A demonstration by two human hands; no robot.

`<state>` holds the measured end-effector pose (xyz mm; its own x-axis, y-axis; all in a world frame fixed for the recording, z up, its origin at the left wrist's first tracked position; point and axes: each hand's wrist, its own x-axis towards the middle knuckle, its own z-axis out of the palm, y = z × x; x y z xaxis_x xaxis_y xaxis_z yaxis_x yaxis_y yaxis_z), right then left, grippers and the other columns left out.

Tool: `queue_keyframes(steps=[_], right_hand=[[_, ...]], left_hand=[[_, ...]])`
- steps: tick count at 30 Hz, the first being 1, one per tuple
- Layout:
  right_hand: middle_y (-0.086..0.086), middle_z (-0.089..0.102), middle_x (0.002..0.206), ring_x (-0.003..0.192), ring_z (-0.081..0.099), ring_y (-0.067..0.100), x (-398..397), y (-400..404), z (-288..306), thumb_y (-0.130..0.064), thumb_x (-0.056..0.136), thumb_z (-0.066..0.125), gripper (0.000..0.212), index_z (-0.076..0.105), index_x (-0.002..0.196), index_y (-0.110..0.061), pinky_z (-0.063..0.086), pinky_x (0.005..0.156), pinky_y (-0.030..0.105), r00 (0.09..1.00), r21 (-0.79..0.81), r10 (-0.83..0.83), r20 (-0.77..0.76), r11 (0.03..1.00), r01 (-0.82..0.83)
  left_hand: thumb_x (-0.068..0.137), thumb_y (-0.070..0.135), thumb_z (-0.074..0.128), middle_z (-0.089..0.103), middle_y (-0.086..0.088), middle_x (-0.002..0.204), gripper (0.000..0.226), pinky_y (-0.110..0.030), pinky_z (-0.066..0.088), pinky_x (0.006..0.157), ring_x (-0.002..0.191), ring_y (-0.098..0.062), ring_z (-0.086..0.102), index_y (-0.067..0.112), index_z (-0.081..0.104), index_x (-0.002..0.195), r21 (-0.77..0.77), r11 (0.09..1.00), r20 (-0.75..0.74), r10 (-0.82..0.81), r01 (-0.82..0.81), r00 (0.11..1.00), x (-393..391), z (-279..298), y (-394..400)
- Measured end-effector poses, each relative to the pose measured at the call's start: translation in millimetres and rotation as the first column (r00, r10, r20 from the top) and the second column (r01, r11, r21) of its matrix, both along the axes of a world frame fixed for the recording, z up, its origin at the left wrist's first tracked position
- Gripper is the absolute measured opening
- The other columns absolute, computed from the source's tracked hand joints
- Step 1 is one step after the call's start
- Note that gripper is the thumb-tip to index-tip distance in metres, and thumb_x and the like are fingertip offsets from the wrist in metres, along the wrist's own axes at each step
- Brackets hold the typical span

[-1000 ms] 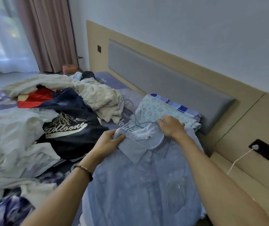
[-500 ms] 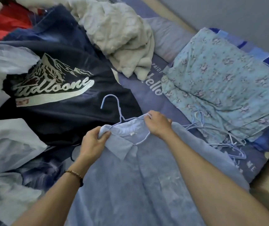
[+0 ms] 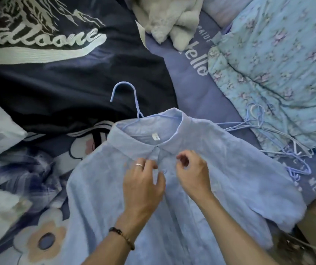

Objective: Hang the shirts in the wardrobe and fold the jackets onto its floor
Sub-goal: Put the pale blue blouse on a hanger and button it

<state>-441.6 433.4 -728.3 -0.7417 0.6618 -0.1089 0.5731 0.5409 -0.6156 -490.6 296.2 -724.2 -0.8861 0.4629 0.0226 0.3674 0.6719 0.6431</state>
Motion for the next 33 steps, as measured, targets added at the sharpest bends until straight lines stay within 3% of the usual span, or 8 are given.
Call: queue_keyframes(steps=[2, 4, 11, 16, 19, 23, 28, 33], right_hand=[[0.002, 0.068, 0.082, 0.076, 0.063, 0.021, 3.9, -1.4, -8.4, -0.002, 0.079, 0.065, 0.014, 0.071, 0.087, -0.012, 0.053, 0.076, 0.041, 0.997, -0.142, 0.050, 0.064, 0.989, -0.041], [0.001, 0.072, 0.084, 0.080, 0.066, 0.019, 5.2, -3.0, -16.9, -0.005, 0.081, 0.065, 0.014, 0.074, 0.089, -0.012, 0.053, 0.080, 0.039, 0.991, -0.221, 0.086, 0.103, 0.973, -0.061], [0.000, 0.070, 0.088, 0.080, 0.066, 0.016, 7.1, -8.1, -38.9, -0.016, 0.077, 0.074, 0.011, 0.077, 0.087, -0.020, 0.054, 0.080, 0.037, 0.988, -0.252, 0.121, 0.100, 0.963, -0.093], [0.000, 0.064, 0.089, 0.080, 0.065, 0.018, 9.6, -13.5, -40.3, -0.018, 0.078, 0.074, 0.003, 0.074, 0.081, -0.018, 0.052, 0.075, 0.033, 0.985, -0.208, 0.144, 0.098, 0.971, -0.121], [-0.001, 0.066, 0.084, 0.077, 0.063, 0.015, 7.4, -17.5, -32.4, -0.016, 0.080, 0.071, 0.004, 0.071, 0.076, -0.017, 0.051, 0.074, 0.029, 0.988, -0.253, 0.073, 0.135, 0.967, -0.037], [-0.007, 0.070, 0.072, 0.070, 0.065, 0.007, 5.1, -24.3, -18.5, -0.014, 0.080, 0.070, 0.008, 0.072, 0.073, -0.017, 0.051, 0.067, 0.022, 0.975, -0.414, -0.125, 0.183, 0.890, 0.192], [-0.010, 0.067, 0.064, 0.063, 0.063, -0.002, 12.8, -38.3, -10.2, -0.014, 0.081, 0.072, 0.017, 0.068, 0.066, -0.023, 0.049, 0.061, 0.014, 0.969, -0.512, -0.196, 0.149, 0.823, 0.246], [-0.005, 0.071, 0.070, 0.069, 0.068, 0.008, 16.5, -40.0, -11.3, -0.015, 0.083, 0.071, 0.014, 0.071, 0.070, -0.020, 0.059, 0.071, 0.032, 0.970, -0.539, -0.203, 0.134, 0.807, 0.243]], left_hand=[[0.084, 0.041, 0.064, 0.059, 0.002, 0.105, 0.033, -0.032, 0.044, 0.068, 0.095, -0.024, 0.063, 0.019, 0.056, 0.107, -0.160, 0.985, 0.284, 0.107, -0.063, 0.953, 4.3, -12.6, 10.0], [0.083, 0.046, 0.066, 0.055, 0.000, 0.119, 0.048, -0.034, 0.045, 0.075, 0.107, -0.025, 0.059, 0.018, 0.048, 0.117, -0.270, 0.957, 0.415, 0.212, -0.103, 0.884, 1.4, -23.9, 17.6], [0.083, 0.021, 0.064, 0.053, -0.006, 0.108, 0.035, -0.030, 0.036, 0.069, 0.100, -0.029, 0.057, 0.010, 0.047, 0.111, -0.243, 0.961, 0.391, 0.225, -0.136, 0.893, 4.2, -27.9, 21.8], [0.086, 0.015, 0.062, 0.064, 0.000, 0.078, 0.008, -0.025, 0.035, 0.062, 0.073, -0.019, 0.057, 0.012, 0.061, 0.078, -0.189, 0.951, 0.327, 0.297, -0.246, 0.897, 3.3, -33.8, 11.9], [0.089, 0.021, 0.067, 0.061, 0.005, 0.055, 0.031, -0.023, 0.041, 0.055, 0.058, -0.012, 0.057, 0.015, 0.062, 0.059, -0.082, 0.926, 0.530, 0.354, -0.368, 0.771, 3.8, -29.6, 6.4], [0.090, 0.013, 0.066, 0.072, -0.010, 0.068, 0.025, -0.049, 0.058, 0.083, 0.073, -0.027, 0.071, 0.011, 0.073, 0.066, 0.039, 0.885, 0.830, 0.229, -0.463, 0.508, 11.1, -23.9, -0.9], [0.091, 0.011, 0.065, 0.075, -0.016, 0.082, 0.019, -0.051, 0.055, 0.092, 0.090, -0.035, 0.071, 0.008, 0.077, 0.077, 0.085, 0.862, 0.893, 0.157, -0.500, 0.423, 15.7, -13.7, -1.1], [0.086, -0.014, 0.054, 0.075, -0.020, 0.084, 0.022, -0.036, 0.059, 0.085, 0.087, -0.029, 0.074, -0.004, 0.073, 0.088, 0.110, 0.824, 0.930, 0.112, -0.556, 0.349, 12.6, -3.2, 0.6]])
